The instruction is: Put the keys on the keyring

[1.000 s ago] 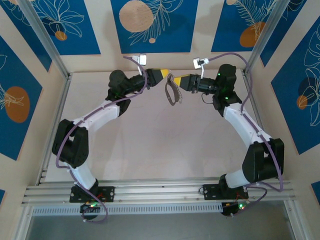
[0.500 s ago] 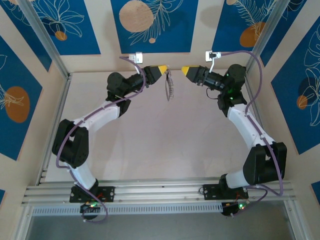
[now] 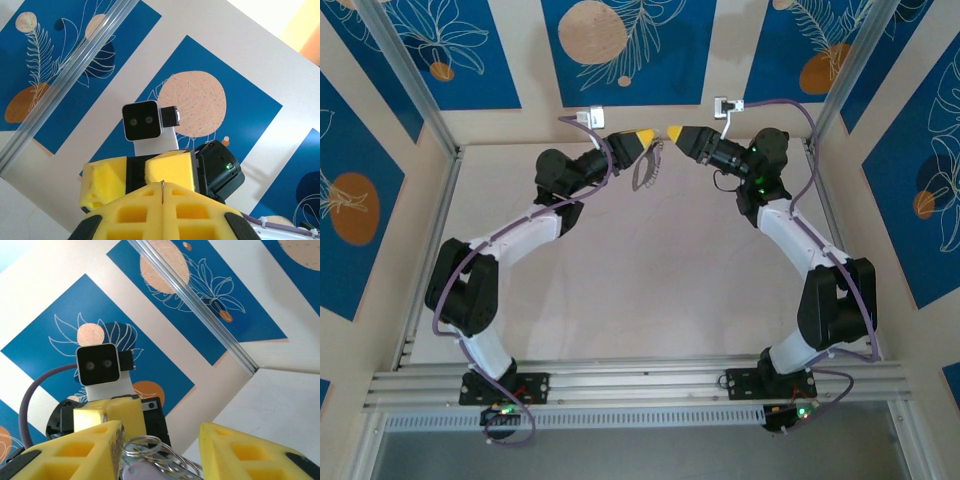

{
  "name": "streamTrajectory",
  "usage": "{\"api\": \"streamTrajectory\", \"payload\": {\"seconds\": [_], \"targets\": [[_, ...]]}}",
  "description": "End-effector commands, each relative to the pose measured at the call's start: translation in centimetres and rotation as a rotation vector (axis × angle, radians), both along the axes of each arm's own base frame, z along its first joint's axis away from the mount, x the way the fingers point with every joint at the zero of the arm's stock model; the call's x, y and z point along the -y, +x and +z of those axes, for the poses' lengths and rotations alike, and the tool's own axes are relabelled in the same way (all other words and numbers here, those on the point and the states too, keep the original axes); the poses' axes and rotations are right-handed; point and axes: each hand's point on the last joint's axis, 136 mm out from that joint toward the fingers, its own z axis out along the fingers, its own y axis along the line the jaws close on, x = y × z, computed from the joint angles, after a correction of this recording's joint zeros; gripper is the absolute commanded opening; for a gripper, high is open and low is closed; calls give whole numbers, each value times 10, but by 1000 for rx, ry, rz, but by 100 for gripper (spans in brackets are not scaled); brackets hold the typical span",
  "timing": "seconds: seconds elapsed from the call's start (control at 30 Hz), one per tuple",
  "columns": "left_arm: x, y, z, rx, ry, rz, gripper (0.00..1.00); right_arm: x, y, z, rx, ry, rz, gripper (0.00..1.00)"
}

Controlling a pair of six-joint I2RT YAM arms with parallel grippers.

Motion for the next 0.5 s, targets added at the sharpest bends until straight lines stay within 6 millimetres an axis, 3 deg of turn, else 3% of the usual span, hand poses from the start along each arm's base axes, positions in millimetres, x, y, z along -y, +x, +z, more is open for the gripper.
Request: {"api": "streamTrajectory", "payload": {"seconds": [0.0,0.47], "targets": [[-3,-9,16,61,-47,8,0,-4,-2,21,63,27,0,45],[0,-9,14,58,-42,3,0,-16,-10,20,73,8,38,43]]}}
